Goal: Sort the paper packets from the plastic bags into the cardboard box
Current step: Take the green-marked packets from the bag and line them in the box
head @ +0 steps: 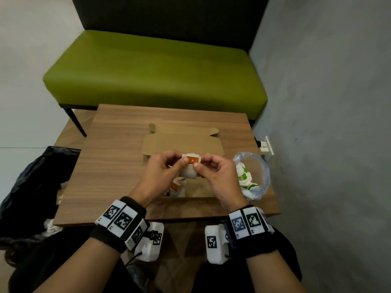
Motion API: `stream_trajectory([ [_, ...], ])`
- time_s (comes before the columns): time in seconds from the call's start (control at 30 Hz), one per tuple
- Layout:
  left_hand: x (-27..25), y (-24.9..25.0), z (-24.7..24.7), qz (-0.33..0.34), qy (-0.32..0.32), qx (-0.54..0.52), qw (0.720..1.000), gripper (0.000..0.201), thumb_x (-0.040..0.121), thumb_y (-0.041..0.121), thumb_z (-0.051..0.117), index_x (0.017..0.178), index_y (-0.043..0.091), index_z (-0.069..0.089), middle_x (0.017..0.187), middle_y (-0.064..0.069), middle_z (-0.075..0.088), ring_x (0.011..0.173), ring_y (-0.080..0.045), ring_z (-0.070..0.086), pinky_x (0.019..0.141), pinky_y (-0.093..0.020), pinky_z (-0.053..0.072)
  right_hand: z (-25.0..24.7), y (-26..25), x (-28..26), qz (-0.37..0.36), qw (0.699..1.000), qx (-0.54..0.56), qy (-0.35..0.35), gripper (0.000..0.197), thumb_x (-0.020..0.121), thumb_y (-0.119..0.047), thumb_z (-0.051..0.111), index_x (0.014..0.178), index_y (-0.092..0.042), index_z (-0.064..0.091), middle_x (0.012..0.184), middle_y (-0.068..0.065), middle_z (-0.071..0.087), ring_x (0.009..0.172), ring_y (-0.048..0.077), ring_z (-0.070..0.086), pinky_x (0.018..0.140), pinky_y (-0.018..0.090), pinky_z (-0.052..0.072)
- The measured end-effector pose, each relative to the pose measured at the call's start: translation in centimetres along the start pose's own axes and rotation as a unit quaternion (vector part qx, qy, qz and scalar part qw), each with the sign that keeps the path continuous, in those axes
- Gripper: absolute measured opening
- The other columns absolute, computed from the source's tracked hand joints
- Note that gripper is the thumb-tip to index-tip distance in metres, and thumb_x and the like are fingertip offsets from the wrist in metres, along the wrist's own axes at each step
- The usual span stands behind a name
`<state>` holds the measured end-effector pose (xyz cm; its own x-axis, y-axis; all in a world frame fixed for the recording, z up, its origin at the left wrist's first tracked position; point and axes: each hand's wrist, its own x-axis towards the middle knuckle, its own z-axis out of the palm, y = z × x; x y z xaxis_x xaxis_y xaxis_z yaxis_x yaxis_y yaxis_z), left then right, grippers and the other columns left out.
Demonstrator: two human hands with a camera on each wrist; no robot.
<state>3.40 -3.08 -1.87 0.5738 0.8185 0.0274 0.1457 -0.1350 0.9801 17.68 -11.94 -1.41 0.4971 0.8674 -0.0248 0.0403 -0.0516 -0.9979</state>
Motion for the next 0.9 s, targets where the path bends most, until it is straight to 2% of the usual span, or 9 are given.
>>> stream_trajectory([
  [0.1, -0.3, -0.4, -1.6, 0.001, -0.004, 0.024, 1.000, 0.010, 0.094, 0.015, 0.065, 0.091, 0.015, 0.074, 0.084, -0.007, 0.073, 0.075, -0.013, 0.066, 0.070, -0.032, 0.053, 0.4, 0.8, 0.4, 0.009, 0.996, -0.083, -0.043, 0.006, 0.085, -0.011, 0.076, 0.089, -0.016, 0.075, 0.079, -0.002, 0.073, 0.073, 0.006, 0.065, 0.070, 0.027, 0.055],
  [0.2, -0.6, -0.7, -2.5, -0.002, -0.025, 0.044, 0.999, 0.010, 0.092, 0.015, 0.067, 0.091, 0.010, 0.075, 0.084, -0.010, 0.073, 0.079, -0.025, 0.068, 0.072, -0.038, 0.054, 0.7, 1.2, 0.6, 0.020, 0.985, -0.145, -0.089, 0.007, 0.087, -0.018, 0.074, 0.091, -0.024, 0.076, 0.078, -0.002, 0.072, 0.070, 0.007, 0.062, 0.070, 0.032, 0.054],
  [0.3, -0.7, -1.1, -2.8, -0.011, -0.032, 0.098, 0.995, 0.007, 0.091, 0.017, 0.068, 0.091, 0.019, 0.075, 0.084, 0.003, 0.073, 0.076, -0.003, 0.065, 0.066, -0.017, 0.049, 0.5, 1.3, 0.6, 0.018, 0.971, -0.209, -0.111, 0.006, 0.088, -0.023, 0.073, 0.086, -0.028, 0.075, 0.076, -0.006, 0.070, 0.071, 0.008, 0.060, 0.071, 0.035, 0.054],
  [0.37, -0.7, -1.5, -3.3, -0.023, -0.005, 0.161, 0.987, 0.009, 0.091, 0.021, 0.068, 0.098, 0.025, 0.073, 0.092, 0.012, 0.071, 0.081, 0.001, 0.062, 0.068, -0.012, 0.048, -0.1, 1.4, 0.8, 0.013, 0.962, -0.252, -0.106, 0.007, 0.089, -0.022, 0.073, 0.083, -0.027, 0.073, 0.073, -0.009, 0.066, 0.069, 0.004, 0.058, 0.068, 0.030, 0.051],
  [0.43, -0.7, -2.0, -3.7, -0.028, 0.003, 0.249, 0.968, 0.014, 0.091, 0.027, 0.067, 0.105, 0.030, 0.070, 0.102, 0.015, 0.066, 0.091, -0.002, 0.056, 0.082, -0.026, 0.051, -0.6, 1.4, 0.9, 0.023, 0.949, -0.294, -0.115, 0.006, 0.089, -0.021, 0.072, 0.086, -0.026, 0.073, 0.073, -0.011, 0.064, 0.068, 0.001, 0.055, 0.067, 0.023, 0.047],
  [0.47, -0.7, -2.0, -3.7, -0.023, -0.009, 0.309, 0.951, 0.016, 0.091, 0.031, 0.067, 0.107, 0.032, 0.069, 0.107, 0.014, 0.062, 0.099, -0.006, 0.053, 0.090, -0.033, 0.048, -0.8, 1.5, 0.8, 0.030, 0.941, -0.312, -0.123, 0.004, 0.089, -0.020, 0.072, 0.089, -0.024, 0.073, 0.073, -0.012, 0.062, 0.068, 0.001, 0.054, 0.067, 0.021, 0.044],
  [0.53, -0.7, -1.9, -3.5, -0.010, -0.044, 0.414, 0.909, 0.023, 0.090, 0.039, 0.066, 0.112, 0.035, 0.066, 0.115, 0.010, 0.054, 0.114, -0.011, 0.045, 0.098, -0.038, 0.037, -1.0, 1.7, 0.7, 0.045, 0.931, -0.334, -0.139, 0.003, 0.090, -0.020, 0.071, 0.091, -0.021, 0.073, 0.071, -0.013, 0.060, 0.067, 0.000, 0.052, 0.067, 0.021, 0.040],
  [0.63, -0.6, -1.6, -2.6, -0.004, -0.069, 0.479, 0.875, 0.030, 0.087, 0.047, 0.065, 0.116, 0.039, 0.064, 0.123, 0.008, 0.045, 0.122, -0.014, 0.037, 0.100, -0.038, 0.030, -1.2, 2.1, 0.6, 0.062, 0.923, -0.351, -0.145, 0.006, 0.090, -0.019, 0.070, 0.086, -0.022, 0.071, 0.068, -0.013, 0.057, 0.066, 0.001, 0.051, 0.066, 0.023, 0.040],
  [0.9, 0.0, -2.1, -0.7, 0.012, -0.094, 0.571, 0.815, 0.039, 0.087, 0.049, 0.061, 0.123, 0.035, 0.061, 0.125, 0.005, 0.042, 0.122, -0.018, 0.034, 0.098, -0.039, 0.032, -0.8, 2.4, 0.3, 0.047, 0.898, -0.399, -0.180, 0.005, 0.091, -0.021, 0.069, 0.093, -0.021, 0.073, 0.077, -0.014, 0.061, 0.074, 0.000, 0.055, 0.068, 0.022, 0.044],
])
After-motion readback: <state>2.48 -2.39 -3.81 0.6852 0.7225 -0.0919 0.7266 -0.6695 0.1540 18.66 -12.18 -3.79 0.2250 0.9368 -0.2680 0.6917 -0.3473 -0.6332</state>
